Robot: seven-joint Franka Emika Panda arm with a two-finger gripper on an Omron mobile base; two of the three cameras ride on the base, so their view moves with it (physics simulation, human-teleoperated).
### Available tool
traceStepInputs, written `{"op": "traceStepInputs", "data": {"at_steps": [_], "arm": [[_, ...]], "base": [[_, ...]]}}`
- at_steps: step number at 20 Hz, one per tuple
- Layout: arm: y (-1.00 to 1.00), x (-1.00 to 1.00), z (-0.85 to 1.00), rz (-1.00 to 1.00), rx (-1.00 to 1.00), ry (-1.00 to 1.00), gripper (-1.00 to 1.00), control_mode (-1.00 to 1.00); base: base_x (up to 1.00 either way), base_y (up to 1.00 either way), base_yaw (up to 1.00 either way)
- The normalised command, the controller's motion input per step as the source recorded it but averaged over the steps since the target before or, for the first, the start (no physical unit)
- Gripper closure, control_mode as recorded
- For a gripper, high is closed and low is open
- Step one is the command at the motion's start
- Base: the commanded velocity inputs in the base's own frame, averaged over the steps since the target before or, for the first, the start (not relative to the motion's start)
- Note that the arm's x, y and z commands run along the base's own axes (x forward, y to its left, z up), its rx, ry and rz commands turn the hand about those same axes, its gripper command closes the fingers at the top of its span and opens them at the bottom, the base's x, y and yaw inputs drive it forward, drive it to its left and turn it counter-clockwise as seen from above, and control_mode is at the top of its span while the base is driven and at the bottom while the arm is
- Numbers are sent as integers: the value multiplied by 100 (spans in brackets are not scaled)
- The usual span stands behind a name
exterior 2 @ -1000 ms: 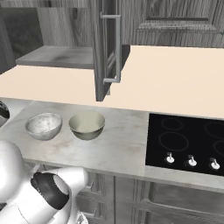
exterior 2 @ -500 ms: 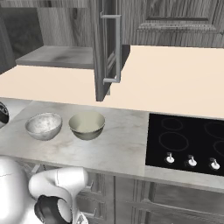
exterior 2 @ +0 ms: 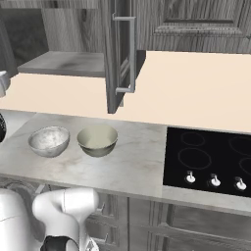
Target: Open the cabinet. Pick the bowls from the counter and place them in the cabinet. Then close the cabinet.
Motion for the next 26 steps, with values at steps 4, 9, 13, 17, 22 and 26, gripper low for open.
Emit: {"op": "traceStepInputs", "data": {"at_steps": [4, 9, 13, 17, 22, 26], "arm": [[-38, -12, -2, 0, 11, 15, -100, -100], [-6, -10, -15, -12, 1, 8, -100, -100], [-11, -17, 0, -23, 2, 15, -100, -100], [-14, -7, -2, -24, 6, 12, -100, -100], [-20, -2, -2, -28, 14, 9, -100, -100], [-43, -30, -14, -17, 22, 3, -100, -100]], "base": [[0, 0, 0], [0, 0, 0], [0, 0, 0], [0, 0, 0], [0, 0, 0], [0, 0, 0]]}}
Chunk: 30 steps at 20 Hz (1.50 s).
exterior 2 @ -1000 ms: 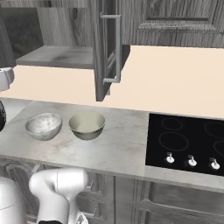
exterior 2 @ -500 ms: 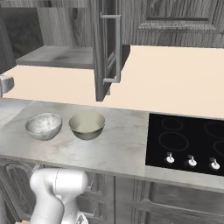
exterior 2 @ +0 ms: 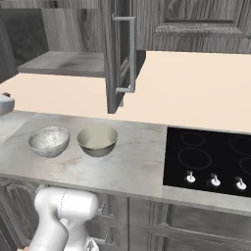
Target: Open the cabinet. Pick the bowls from the counter and place them in the cabinet. Then close the cabinet.
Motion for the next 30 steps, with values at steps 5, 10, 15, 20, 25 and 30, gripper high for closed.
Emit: {"op": "traceStepInputs", "data": {"at_steps": [5, 10, 15, 20, 25, 30], "arm": [[-28, -10, -16, -7, 16, 0, -100, -100], [-26, -4, -14, -1, 13, -1, -100, -100], [-13, -1, -21, 0, 12, -9, -100, -100], [-1, 0, -25, -1, 15, -8, -100, -100], [0, 0, -19, -8, 15, -5, -100, -100], [0, 0, -15, -23, 12, -3, -100, -100]], "base": [[0, 0, 0], [0, 0, 0], [0, 0, 0], [0, 0, 0], [0, 0, 0], [0, 0, 0]]}}
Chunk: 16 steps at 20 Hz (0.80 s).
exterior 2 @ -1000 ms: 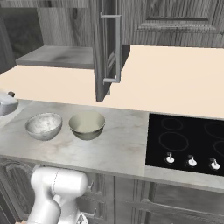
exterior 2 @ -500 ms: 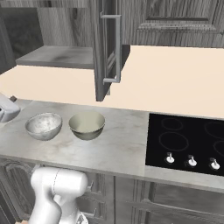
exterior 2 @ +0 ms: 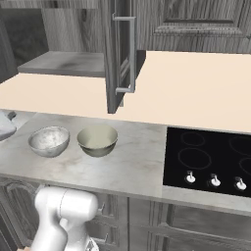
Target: Open the cabinet. Pick the bowls from the counter and place them in the cabinet. Then close the cabinet.
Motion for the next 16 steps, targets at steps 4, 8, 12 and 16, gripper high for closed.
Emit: {"op": "traceStepInputs", "data": {"at_steps": [4, 8, 12, 16], "arm": [[0, 0, -21, -29, 13, 0, -100, -100], [-15, 0, -21, -25, 17, 0, -100, -100], [-32, 0, -20, -17, 21, 0, -100, -100], [-33, 1, -21, -11, 20, 0, -100, -100]], "base": [[0, 0, 0], [0, 0, 0], [0, 0, 0], [0, 0, 0]]}}
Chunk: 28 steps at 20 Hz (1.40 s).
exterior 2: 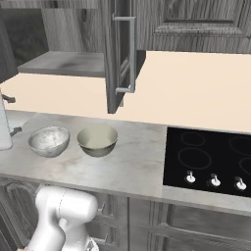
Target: Open the cabinet. Pick the bowls from the counter and place them in the cabinet. Then close the cabinet.
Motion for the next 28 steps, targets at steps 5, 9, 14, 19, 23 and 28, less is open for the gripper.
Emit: {"op": "traceStepInputs", "data": {"at_steps": [5, 9, 14, 19, 23, 28], "arm": [[-23, 14, -29, -2, 19, 1, -100, -100], [-19, 19, -29, 0, 16, 4, -100, -100], [-2, 27, -35, 0, 3, 2, -100, -100], [0, 25, -29, 0, 0, 0, -100, -100], [0, 24, -30, 0, 7, 0, -100, -100], [0, 21, -40, 0, 13, 0, -100, -100]], "base": [[0, 0, 0], [0, 0, 0], [0, 0, 0], [0, 0, 0], [0, 0, 0], [0, 0, 0]]}}
